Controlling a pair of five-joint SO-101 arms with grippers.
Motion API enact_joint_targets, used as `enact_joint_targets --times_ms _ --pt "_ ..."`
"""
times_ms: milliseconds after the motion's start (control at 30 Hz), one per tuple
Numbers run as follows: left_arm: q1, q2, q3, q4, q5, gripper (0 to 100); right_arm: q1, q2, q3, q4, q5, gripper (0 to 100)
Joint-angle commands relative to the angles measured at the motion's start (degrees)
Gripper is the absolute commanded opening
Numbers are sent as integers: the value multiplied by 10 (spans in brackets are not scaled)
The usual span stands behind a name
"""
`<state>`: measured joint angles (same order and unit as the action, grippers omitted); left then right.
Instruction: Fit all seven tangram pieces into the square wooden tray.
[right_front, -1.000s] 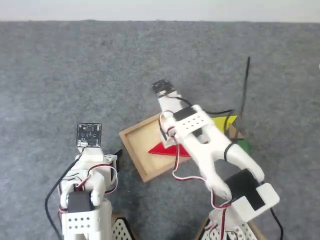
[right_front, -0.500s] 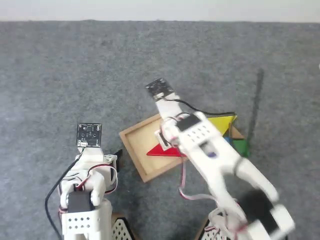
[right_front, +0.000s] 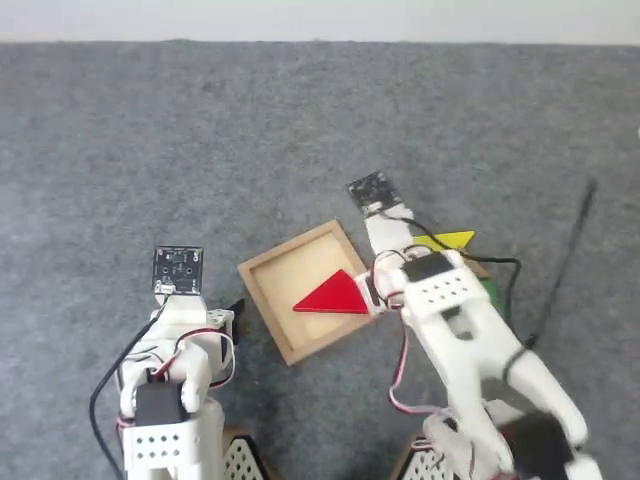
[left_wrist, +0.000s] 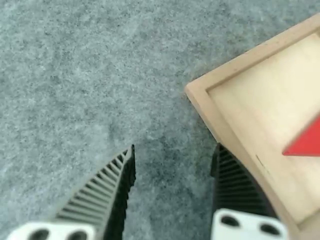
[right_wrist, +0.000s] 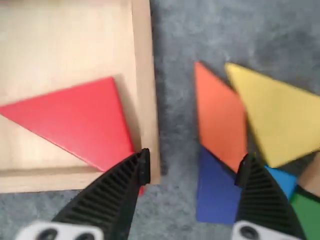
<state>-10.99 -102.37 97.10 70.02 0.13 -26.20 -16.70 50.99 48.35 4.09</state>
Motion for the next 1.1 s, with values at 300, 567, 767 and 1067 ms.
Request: enact_joint_targets --times_ms 300,567,767,1067 --pt "-2 -6 -7 -12 6 240 -116 21 -43 4 21 288" --pt "-2 -6 -7 -12 6 240 -166 61 -109 -4 20 288" --pt "-2 -6 -7 -12 6 240 -174 176 -205 -4 10 288" --pt "-2 -6 -7 -12 6 240 -208 210 -219 -16 9 288"
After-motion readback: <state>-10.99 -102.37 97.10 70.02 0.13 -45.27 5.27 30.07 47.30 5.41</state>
